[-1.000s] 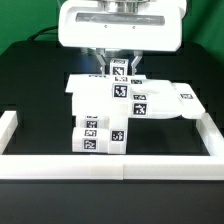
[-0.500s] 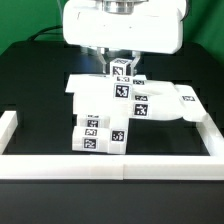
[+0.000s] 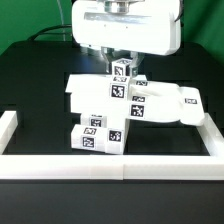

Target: Assemble chair

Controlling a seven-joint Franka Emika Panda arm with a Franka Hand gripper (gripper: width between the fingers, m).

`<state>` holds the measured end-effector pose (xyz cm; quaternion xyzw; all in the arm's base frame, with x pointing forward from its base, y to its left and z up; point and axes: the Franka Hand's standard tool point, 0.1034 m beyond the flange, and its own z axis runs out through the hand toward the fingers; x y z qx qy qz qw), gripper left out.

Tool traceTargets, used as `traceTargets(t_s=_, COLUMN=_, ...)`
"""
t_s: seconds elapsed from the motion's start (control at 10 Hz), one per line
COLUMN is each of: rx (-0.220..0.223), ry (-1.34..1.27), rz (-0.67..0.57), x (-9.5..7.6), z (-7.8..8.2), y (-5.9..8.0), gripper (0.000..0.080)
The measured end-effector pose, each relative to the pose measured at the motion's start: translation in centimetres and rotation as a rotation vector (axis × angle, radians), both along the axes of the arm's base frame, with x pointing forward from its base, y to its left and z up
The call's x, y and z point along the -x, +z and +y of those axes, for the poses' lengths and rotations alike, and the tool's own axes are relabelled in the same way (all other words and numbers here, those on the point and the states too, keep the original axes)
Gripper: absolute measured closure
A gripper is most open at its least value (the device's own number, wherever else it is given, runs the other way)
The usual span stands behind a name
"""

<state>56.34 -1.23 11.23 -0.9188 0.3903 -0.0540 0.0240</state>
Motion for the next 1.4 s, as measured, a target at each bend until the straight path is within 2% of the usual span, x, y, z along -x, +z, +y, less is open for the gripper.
traceTargets(t_s=0.5, rx=-0.05, ry=-0.231, rz=-0.001, x=0.0, z=0.41, y=-0.05, gripper=0.0514)
traceTargets(t_s=0.7, rx=-0.044, ry=-0.184, rz=-0.001, x=0.02, z=0.42, y=-0.09, gripper=0.0514)
traceTargets(t_s=0.8, rx=-0.041, ry=-0.163, rz=0.002, x=0.07, z=0.43, y=-0.17, gripper=0.0331)
traceTargets(t_s=0.9, rx=-0.038, ry=-0.143, rz=0.005, x=0.07, z=0.46, y=-0.26, gripper=0.0214)
traceTargets(t_s=1.0, rx=-0.024, ry=-0.039, rz=0.004, x=0.09, z=0.45, y=-0.34, gripper=0.0214)
traceTargets(t_s=1.1, rx=-0.014, ry=0.027, rz=0.004, x=0.1, z=0.45, y=-0.38, gripper=0.0163)
traceTargets(t_s=1.4, rx=0.031, ry=0.248, rz=0.007, x=-0.09, z=0.79, y=-0.24, gripper=0.0151)
